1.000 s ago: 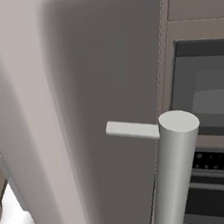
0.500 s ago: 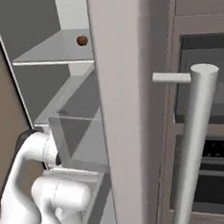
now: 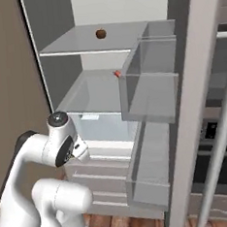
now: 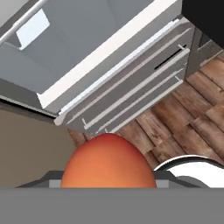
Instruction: Pick up the mango and apple from the fridge and place one fruit on each plate on the dining counter.
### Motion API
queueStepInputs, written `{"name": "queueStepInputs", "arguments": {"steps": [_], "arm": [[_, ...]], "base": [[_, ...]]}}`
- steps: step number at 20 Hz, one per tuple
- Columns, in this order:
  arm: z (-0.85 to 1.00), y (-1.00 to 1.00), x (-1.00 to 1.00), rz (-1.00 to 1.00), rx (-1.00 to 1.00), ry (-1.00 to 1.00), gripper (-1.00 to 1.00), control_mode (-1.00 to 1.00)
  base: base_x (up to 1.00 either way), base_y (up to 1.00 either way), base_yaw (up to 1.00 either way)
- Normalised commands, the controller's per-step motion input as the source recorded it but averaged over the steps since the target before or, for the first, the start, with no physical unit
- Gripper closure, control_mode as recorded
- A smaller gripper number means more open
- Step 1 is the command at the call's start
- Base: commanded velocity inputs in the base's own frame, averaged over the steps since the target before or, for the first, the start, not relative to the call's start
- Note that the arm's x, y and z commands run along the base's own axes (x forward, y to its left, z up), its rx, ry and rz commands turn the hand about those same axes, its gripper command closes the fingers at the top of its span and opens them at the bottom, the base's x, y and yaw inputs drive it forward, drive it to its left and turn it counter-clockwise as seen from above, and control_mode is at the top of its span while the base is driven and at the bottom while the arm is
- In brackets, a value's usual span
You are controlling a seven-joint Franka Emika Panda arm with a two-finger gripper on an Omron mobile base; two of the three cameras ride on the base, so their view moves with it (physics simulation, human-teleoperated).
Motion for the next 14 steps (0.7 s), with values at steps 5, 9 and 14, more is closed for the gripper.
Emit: {"name": "queueStepInputs", "arguments": {"steps": [5, 9, 14], "arm": [[0.00, 0.00, 0.00, 0.00, 0.00, 0.00, 1.00, 1.00], [0.00, 0.00, 0.00, 0.00, 0.00, 0.00, 1.00, 1.00], [0.00, 0.00, 0.00, 0.00, 0.00, 0.00, 1.00, 1.00]], "base": [[-0.92, 0.00, -0.11], [-0.89, 0.00, -0.11], [-0.87, 0.09, -0.11]]}}
